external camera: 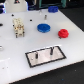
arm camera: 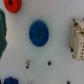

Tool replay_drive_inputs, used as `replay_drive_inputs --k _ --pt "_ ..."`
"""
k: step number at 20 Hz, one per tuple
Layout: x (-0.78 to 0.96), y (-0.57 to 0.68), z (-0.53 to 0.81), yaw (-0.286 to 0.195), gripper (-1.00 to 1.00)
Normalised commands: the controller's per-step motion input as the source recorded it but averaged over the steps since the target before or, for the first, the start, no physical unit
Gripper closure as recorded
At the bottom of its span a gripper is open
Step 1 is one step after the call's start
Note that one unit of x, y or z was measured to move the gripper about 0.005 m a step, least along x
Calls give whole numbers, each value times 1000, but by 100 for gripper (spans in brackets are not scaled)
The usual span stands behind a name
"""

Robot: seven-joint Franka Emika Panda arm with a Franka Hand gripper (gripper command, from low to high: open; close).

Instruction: Insert the blue gear onto the right peg, followed by the red gear

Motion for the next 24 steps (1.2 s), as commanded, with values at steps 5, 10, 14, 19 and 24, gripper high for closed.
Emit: replay_drive_inputs --k 5,10,14,19,24 --pt "-586 280 -429 0 -100" --pt "-482 228 -512 0 -100" --pt "-406 205 -566 0 -100" --pt "-310 126 -587 0 -100" --pt "-218 37 -528 0 -100"
